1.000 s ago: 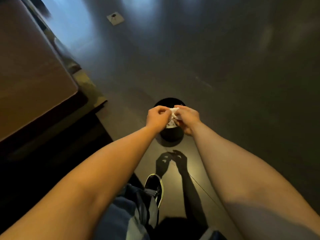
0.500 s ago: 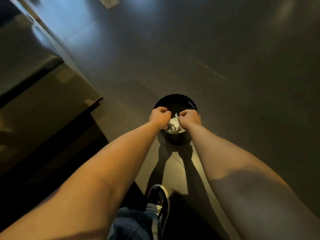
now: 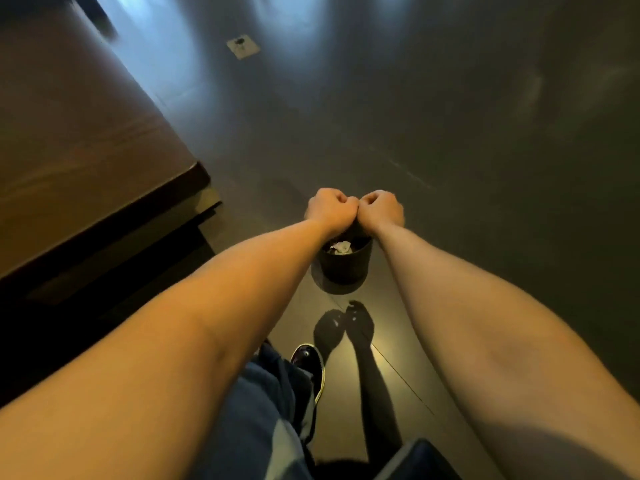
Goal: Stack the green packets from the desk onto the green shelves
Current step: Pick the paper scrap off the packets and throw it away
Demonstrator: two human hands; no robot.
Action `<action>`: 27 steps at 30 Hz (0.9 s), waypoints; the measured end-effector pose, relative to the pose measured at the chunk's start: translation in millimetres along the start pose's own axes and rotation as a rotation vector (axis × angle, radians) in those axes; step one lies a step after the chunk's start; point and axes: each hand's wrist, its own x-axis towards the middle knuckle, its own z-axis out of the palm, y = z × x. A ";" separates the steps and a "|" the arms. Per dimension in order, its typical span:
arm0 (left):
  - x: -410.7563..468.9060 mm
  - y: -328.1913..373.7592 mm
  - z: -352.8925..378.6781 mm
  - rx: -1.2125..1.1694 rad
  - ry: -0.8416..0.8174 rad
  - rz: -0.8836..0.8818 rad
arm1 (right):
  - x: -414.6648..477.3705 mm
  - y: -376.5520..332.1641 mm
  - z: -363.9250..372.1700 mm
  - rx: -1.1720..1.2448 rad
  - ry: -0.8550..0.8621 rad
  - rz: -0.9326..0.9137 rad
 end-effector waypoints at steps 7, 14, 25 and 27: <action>-105.0 89.0 -49.0 -0.063 0.241 0.154 | -98.3 -64.3 -80.6 0.049 0.127 -0.149; -213.9 136.8 -148.4 -0.124 0.444 0.333 | -189.3 -145.1 -93.2 0.156 0.158 -0.343; -321.9 9.6 -351.8 -0.089 0.884 0.219 | -322.3 -261.3 57.9 0.064 -0.159 -0.736; -336.5 -21.3 -377.3 -0.053 0.933 0.152 | -341.9 -273.2 88.4 0.003 -0.227 -0.797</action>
